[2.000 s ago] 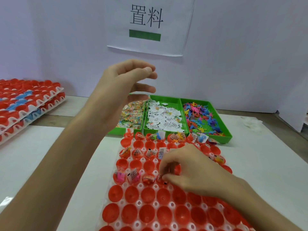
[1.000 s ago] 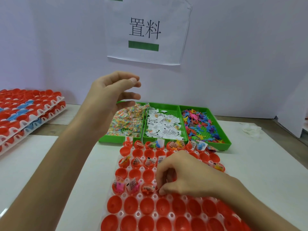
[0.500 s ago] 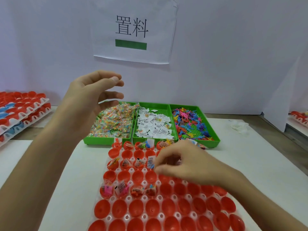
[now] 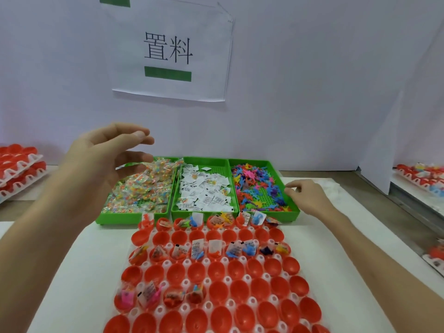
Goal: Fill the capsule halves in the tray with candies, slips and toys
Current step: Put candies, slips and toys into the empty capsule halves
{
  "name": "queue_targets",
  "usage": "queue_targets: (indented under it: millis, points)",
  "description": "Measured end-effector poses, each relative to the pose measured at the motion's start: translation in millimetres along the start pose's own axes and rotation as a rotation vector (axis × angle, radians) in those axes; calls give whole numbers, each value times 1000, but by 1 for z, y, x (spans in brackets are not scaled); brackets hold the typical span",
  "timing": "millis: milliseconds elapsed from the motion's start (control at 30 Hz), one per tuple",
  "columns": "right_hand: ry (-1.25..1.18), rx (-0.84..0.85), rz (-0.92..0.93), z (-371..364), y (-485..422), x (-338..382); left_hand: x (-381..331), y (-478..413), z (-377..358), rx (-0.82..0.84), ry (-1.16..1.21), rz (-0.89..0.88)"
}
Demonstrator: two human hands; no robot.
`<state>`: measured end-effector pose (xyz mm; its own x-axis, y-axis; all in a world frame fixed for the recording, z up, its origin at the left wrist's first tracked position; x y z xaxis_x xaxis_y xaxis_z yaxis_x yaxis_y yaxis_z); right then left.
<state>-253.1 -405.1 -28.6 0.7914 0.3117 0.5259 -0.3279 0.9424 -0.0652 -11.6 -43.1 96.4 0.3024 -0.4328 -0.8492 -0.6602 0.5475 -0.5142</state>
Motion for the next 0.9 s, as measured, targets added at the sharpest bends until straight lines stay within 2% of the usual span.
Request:
queue_targets:
  millis: [133,467,900]
  points:
    - [42,121,-30,-21,-3,-3,8,3,-6,5,-16,22]
    - [2,-127,45,-6,4,-6,13,4,-11,17,-20,28]
    - [-218,-307,2,15,13,-33,15,4,-12,30,-27,23]
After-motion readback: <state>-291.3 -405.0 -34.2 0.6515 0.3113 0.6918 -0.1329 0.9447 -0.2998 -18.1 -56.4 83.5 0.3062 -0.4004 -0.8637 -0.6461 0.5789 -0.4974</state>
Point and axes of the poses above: each hand's wrist, its own y-axis away from the middle knuckle, its own z-axis out of the back of the hand, x = y × z, the point moved 9 cm from there along -y, towards the middle knuckle, and after that the axes turned 13 degrees about -z, right-handed, at the moved point
